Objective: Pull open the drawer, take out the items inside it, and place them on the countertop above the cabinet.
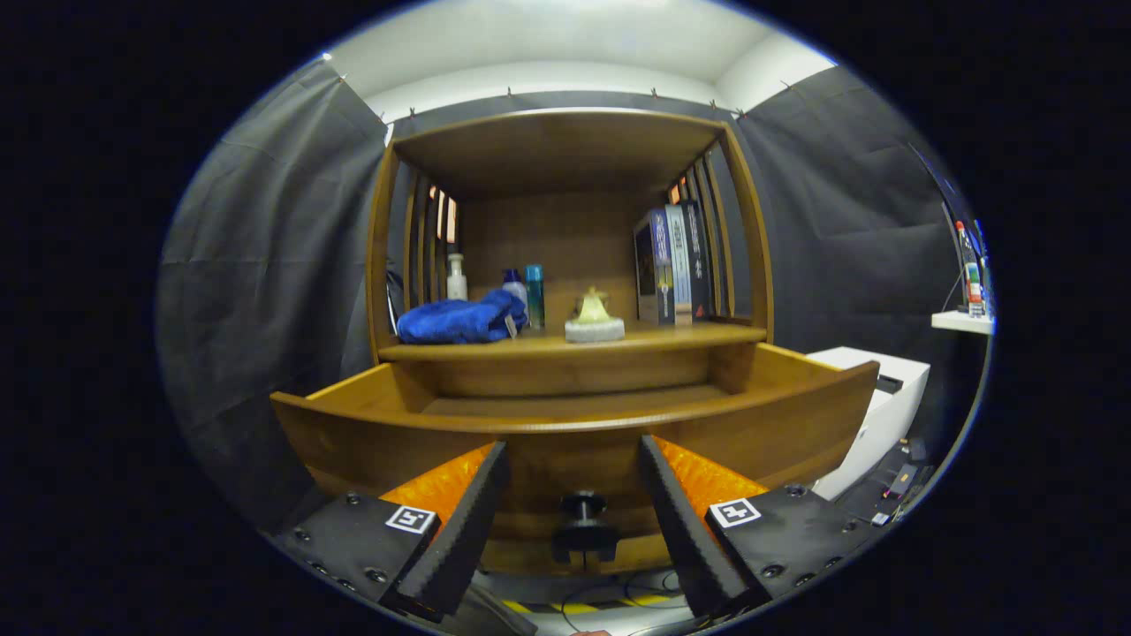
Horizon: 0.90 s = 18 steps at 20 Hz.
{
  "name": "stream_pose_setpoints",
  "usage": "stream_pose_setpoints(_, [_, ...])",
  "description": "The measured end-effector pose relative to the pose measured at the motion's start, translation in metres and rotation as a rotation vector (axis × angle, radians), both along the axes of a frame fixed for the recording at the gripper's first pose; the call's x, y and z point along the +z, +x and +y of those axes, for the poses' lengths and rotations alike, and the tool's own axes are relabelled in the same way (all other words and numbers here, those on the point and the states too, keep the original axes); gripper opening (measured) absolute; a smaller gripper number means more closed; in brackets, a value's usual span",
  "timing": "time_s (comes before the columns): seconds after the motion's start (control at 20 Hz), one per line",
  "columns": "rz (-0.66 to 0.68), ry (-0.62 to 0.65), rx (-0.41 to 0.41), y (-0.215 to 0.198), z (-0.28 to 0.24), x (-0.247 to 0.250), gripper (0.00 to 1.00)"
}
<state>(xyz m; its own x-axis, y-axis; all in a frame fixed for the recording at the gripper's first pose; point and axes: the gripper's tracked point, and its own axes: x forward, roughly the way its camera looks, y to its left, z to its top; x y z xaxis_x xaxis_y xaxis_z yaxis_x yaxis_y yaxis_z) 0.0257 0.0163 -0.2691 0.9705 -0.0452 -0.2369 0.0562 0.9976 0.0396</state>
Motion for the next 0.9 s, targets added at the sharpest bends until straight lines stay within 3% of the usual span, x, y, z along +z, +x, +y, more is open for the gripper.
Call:
stream_pose_setpoints(0.1, [-0.008, 0.033, -0.006, 0.003, 0.001, 0.001, 0.97])
stream_pose_setpoints(0.25, [-0.007, -0.022, 0.008, 0.015, -0.002, 0.005, 0.97])
stream_pose_setpoints(0.9, [0.020, -0.042, 0.003, 0.119, -0.003, -0.001, 0.98])
